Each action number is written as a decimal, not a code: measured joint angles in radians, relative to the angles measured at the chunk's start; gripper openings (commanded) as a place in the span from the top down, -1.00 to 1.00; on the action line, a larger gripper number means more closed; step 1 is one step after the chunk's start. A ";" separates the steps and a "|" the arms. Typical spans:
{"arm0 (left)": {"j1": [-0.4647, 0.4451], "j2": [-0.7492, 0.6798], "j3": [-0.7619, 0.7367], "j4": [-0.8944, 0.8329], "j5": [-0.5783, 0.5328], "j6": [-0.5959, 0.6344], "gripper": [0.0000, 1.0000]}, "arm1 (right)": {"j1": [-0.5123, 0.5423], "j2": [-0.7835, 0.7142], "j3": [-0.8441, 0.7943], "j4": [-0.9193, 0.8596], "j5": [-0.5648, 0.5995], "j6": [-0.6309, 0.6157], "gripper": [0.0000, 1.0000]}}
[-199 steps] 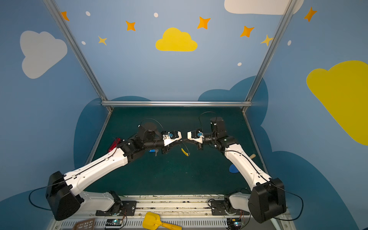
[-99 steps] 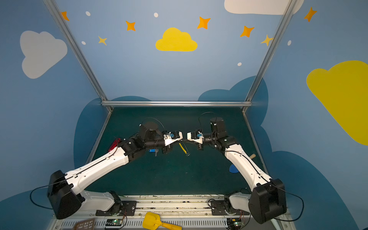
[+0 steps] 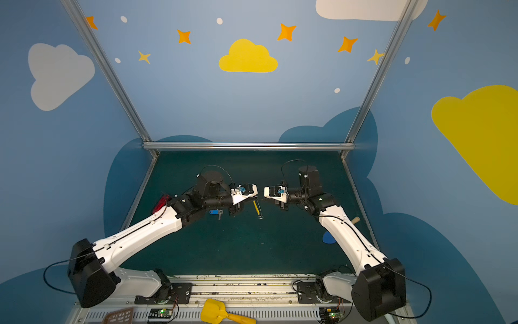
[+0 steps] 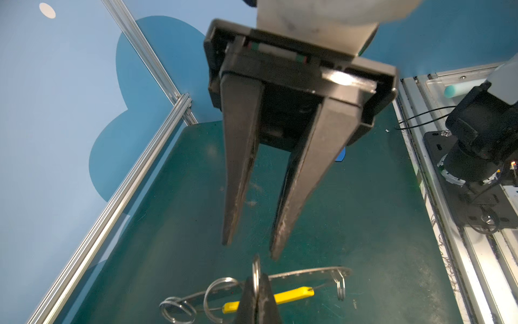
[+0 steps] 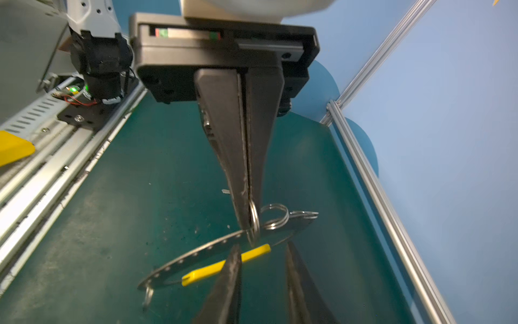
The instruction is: Put the keys on the keyring
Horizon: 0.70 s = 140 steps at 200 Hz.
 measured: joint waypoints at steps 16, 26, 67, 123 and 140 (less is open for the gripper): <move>0.000 0.000 0.000 0.015 0.002 -0.009 0.93 | -0.011 -0.020 -0.013 0.001 0.011 0.000 0.36; 0.000 -0.002 0.000 0.024 0.005 -0.017 0.93 | -0.018 -0.029 -0.023 0.001 0.018 0.001 0.36; 0.003 -0.019 -0.002 0.070 0.031 -0.062 0.93 | -0.026 -0.050 -0.039 0.003 0.023 0.035 0.38; 0.009 -0.040 -0.019 0.140 0.066 -0.141 0.92 | -0.032 -0.086 -0.059 0.056 0.013 0.127 0.42; 0.010 -0.040 -0.019 0.153 0.075 -0.166 0.93 | -0.032 -0.097 -0.059 0.073 0.004 0.151 0.44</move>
